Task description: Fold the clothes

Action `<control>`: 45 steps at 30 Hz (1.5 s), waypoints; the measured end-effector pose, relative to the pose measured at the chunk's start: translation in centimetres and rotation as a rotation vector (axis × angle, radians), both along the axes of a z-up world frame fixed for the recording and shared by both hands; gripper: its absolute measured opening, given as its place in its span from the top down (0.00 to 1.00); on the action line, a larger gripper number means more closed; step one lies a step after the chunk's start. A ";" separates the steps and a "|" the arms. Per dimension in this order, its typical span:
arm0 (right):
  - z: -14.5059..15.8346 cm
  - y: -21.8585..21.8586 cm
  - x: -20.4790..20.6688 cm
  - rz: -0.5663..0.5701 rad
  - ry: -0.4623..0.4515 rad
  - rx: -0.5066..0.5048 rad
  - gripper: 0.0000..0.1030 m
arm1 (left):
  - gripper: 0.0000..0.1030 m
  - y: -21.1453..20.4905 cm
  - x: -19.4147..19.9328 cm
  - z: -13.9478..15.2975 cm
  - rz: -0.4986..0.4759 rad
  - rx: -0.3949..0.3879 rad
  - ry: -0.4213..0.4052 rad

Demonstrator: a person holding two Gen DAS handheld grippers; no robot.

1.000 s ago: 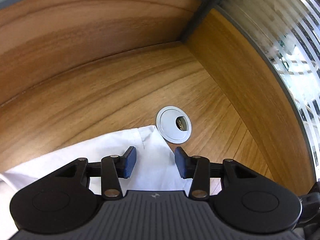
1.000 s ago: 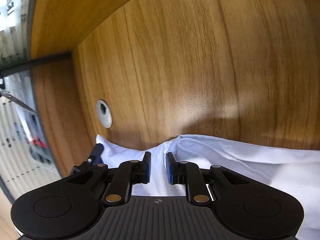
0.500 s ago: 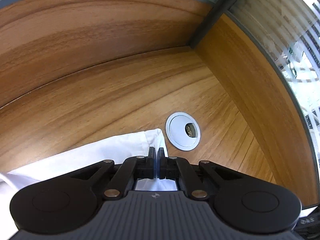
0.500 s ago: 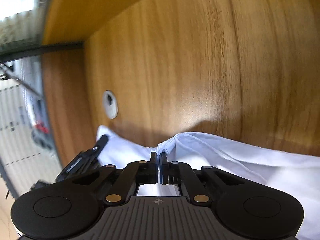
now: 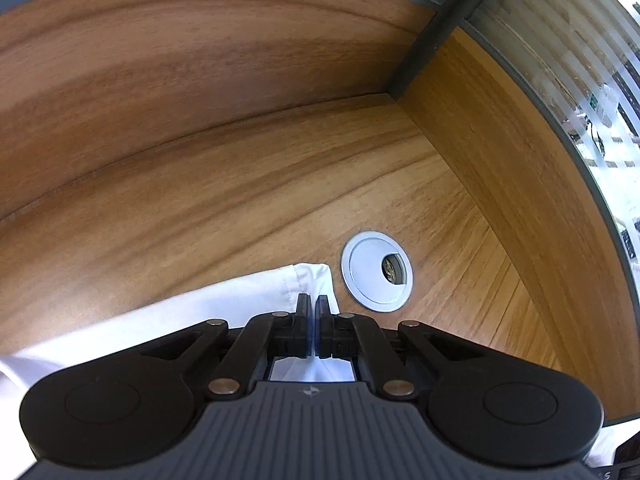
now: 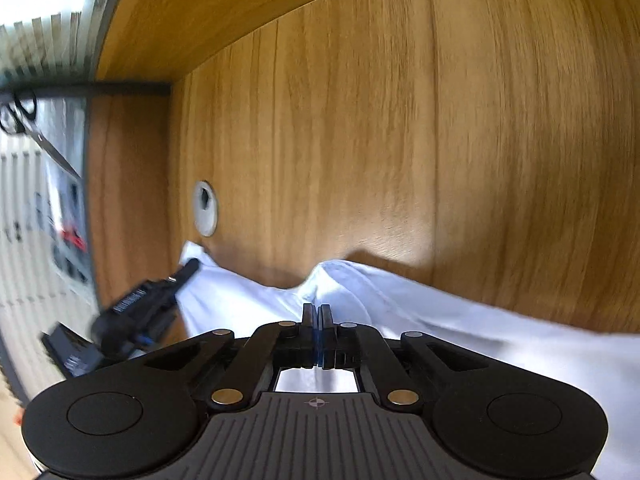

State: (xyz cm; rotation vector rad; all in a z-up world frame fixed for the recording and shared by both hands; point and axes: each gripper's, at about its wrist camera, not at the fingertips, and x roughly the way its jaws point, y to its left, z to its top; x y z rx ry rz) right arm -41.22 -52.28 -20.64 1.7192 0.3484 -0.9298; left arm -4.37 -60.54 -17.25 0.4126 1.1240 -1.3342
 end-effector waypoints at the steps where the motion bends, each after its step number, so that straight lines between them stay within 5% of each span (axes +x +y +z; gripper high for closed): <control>1: 0.1 -0.1 0.1 0.036 0.029 -0.017 0.98 | 0.93 0.2 0.2 0.1 -0.001 -0.013 0.004; 7: 3.6 0.1 0.7 0.243 0.173 -0.222 0.95 | 0.77 2.7 1.6 3.1 -0.016 -0.066 -0.006; 13: 7.7 2.6 5.3 0.675 0.326 -0.612 0.91 | 0.72 7.8 1.6 7.1 -0.037 -0.109 -0.051; 16: 8.0 4.7 7.3 0.840 0.354 -0.793 0.76 | 0.68 11.4 1.4 8.8 -0.007 -0.124 -0.054; 18: 7.3 5.8 8.4 0.931 0.370 -0.856 0.75 | 0.67 13.8 1.3 9.8 0.030 -0.132 -0.045; 25: 3.5 7.0 9.1 1.045 0.421 -0.886 0.75 | 0.59 23.9 0.6 12.6 0.186 -0.124 -0.050; 33: 6.8 6.9 8.9 0.971 0.311 -0.839 0.65 | 0.44 35.6 -0.5 13.1 0.383 -0.104 -0.094; 37: 8.6 7.5 8.4 0.984 0.256 -0.816 0.58 | 0.38 40.1 -1.3 11.8 0.443 -0.077 -0.141; 45: 9.5 9.7 6.9 1.064 0.315 -0.798 0.51 | 0.37 46.2 -2.4 5.7 0.517 0.016 -0.158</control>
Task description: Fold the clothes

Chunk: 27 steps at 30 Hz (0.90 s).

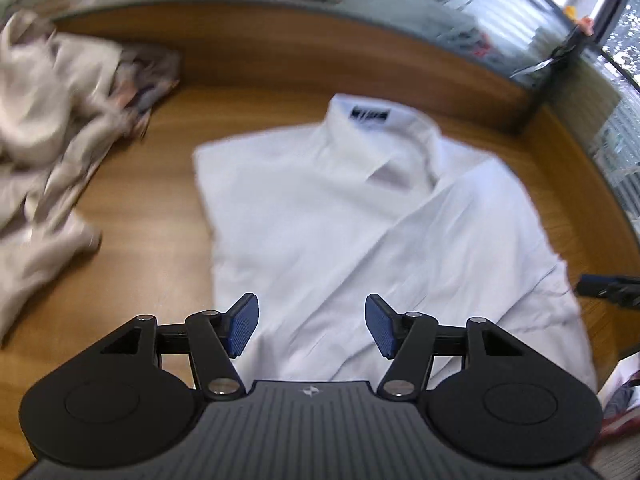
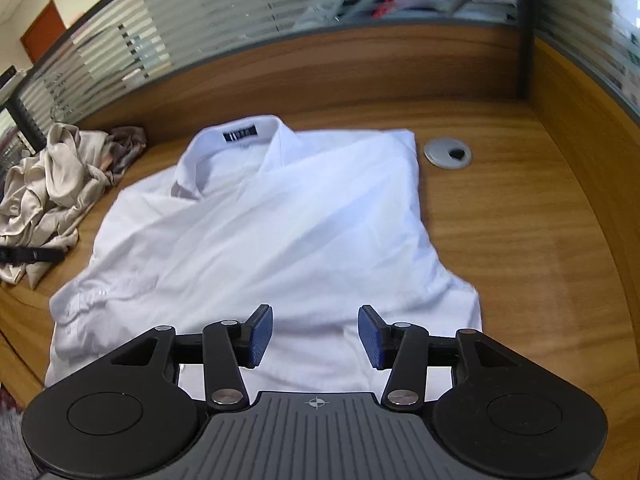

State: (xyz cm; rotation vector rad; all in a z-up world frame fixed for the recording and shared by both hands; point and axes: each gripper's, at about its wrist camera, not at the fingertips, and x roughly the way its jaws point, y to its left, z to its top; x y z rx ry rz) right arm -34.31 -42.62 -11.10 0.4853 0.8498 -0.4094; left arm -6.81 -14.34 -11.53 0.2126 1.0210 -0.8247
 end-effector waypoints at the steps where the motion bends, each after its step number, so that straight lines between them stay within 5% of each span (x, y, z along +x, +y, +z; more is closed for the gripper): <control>1: -0.1 0.1 -0.4 -0.016 0.002 0.011 0.51 | 0.37 0.6 -0.1 -0.7 0.019 0.007 0.003; 7: -1.3 0.6 -2.8 -0.136 0.030 0.059 0.51 | 0.36 4.0 -1.6 -1.8 0.157 -0.072 -0.089; 13: -3.4 -1.6 -4.9 -0.346 0.025 0.113 0.52 | 0.38 5.7 -2.4 -3.1 0.241 -0.091 0.008; 18: -4.7 -3.0 -4.8 -0.397 0.034 0.133 0.52 | 0.47 6.3 -2.0 -4.2 0.323 -0.129 0.077; 19: -4.8 -3.1 -4.7 -0.392 0.035 0.134 0.52 | 0.51 6.4 -1.7 -4.4 0.343 -0.137 0.091; 20: -4.9 -3.1 -4.6 -0.385 0.039 0.130 0.52 | 0.84 6.5 -1.4 -4.5 0.359 -0.146 0.105; 21: -4.9 -3.1 -4.5 -0.376 0.042 0.125 0.52 | 0.99 6.6 -1.2 -4.5 0.365 -0.162 0.122; 24: -4.7 -3.0 -4.4 -0.355 0.045 0.111 0.52 | 0.99 6.4 -1.2 -3.1 0.368 -0.170 0.096; 27: -4.4 -2.8 -4.3 -0.337 0.048 0.095 0.52 | 0.99 5.3 -1.3 -2.6 0.355 -0.094 0.075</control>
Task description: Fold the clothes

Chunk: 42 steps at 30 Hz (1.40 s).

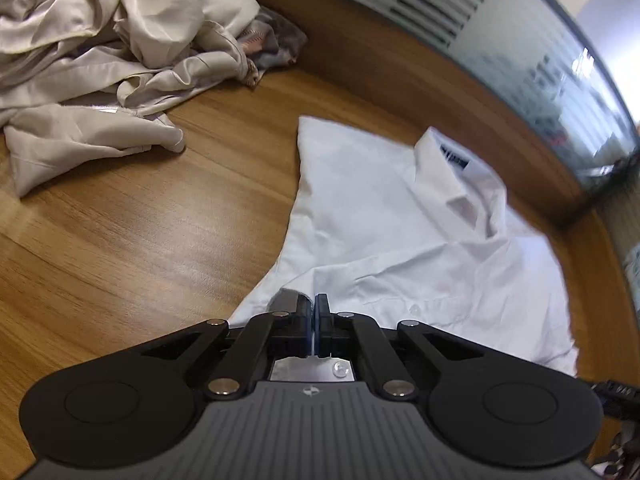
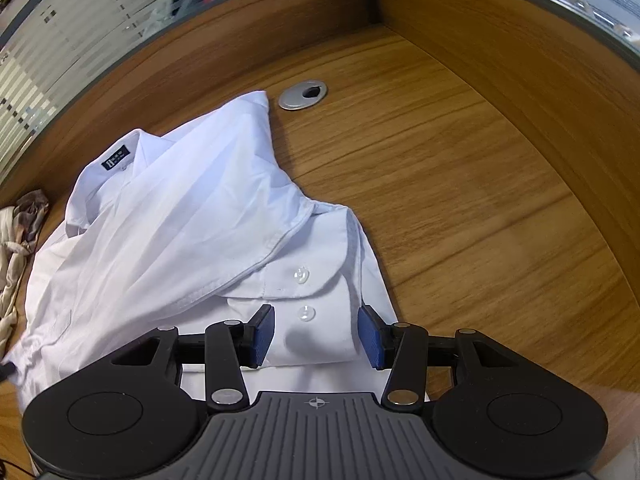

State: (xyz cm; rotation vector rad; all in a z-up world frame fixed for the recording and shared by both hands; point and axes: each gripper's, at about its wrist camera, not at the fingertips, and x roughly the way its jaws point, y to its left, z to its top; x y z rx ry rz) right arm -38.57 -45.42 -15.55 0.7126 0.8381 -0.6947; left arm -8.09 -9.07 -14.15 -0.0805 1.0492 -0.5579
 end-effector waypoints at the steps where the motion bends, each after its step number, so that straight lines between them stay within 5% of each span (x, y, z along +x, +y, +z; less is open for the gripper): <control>1: 0.0 0.0 0.0 0.005 0.003 -0.006 0.52 | 0.97 -0.3 0.1 -0.3 0.000 0.034 0.005; 3: 0.2 0.1 0.2 0.015 0.008 -0.020 0.52 | 0.76 -1.1 0.2 -1.0 0.005 0.118 -0.007; 9: 2.0 0.1 1.5 0.094 -0.007 -0.120 0.52 | 0.70 -1.7 -0.9 2.3 -0.029 0.075 -0.150; 17: 2.1 0.3 7.0 0.373 -0.005 -0.276 0.52 | 0.52 -5.5 -1.4 1.5 -0.159 0.024 -0.161; 26: -1.9 -0.7 9.4 0.464 0.062 -0.266 0.51 | 0.51 -5.1 -0.2 -1.7 -0.157 0.171 -0.108; 36: 0.5 0.4 9.7 0.465 0.002 -0.265 0.48 | 0.46 -2.3 -0.5 1.9 -0.063 0.053 -0.125; 42: -1.5 1.4 11.4 0.538 0.062 -0.249 0.46 | 0.41 -2.2 -0.7 4.5 -0.042 0.009 -0.177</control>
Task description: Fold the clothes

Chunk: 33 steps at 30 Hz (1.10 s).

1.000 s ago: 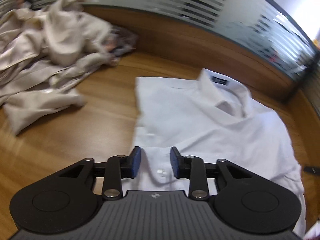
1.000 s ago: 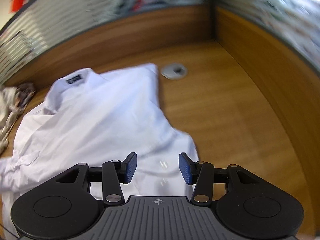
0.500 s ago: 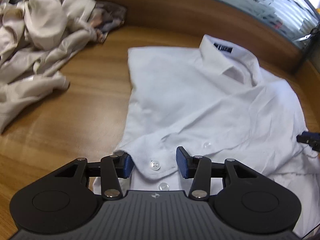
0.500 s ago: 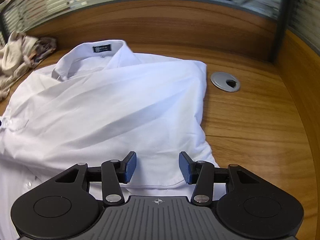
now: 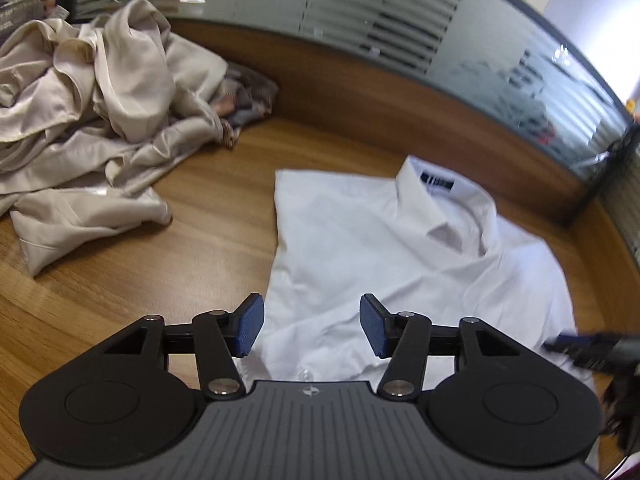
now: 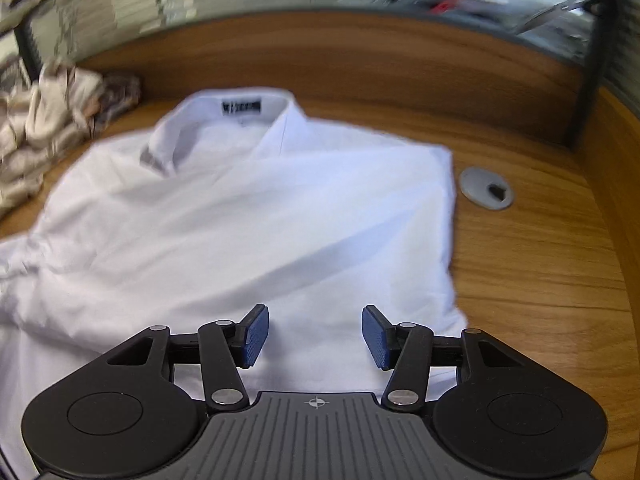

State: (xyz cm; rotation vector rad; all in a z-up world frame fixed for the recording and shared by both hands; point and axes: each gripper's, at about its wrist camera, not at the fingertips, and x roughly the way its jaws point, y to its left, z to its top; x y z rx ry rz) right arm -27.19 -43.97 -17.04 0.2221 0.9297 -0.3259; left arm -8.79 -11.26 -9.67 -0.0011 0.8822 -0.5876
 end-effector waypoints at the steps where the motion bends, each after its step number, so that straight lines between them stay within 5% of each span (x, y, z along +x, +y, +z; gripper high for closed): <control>1: -0.5 0.0 0.1 0.006 0.018 0.009 0.45 | 0.40 -0.1 0.0 0.2 -0.007 -0.005 -0.003; 10: 2.3 0.7 1.5 0.056 -0.068 0.005 0.45 | 0.41 -3.6 -2.1 -2.9 -0.212 0.087 0.010; 19: -1.0 3.2 3.2 0.123 -0.005 -0.063 0.41 | 0.40 -4.4 -1.1 -6.8 -0.291 0.196 0.027; 28: 3.9 5.2 1.6 0.039 -0.089 -0.084 0.42 | 0.40 -0.9 0.8 -3.0 -0.281 0.008 0.039; 33: 6.8 8.0 0.6 -0.014 -0.133 -0.049 0.42 | 0.40 1.4 4.3 -0.8 -0.290 0.007 0.046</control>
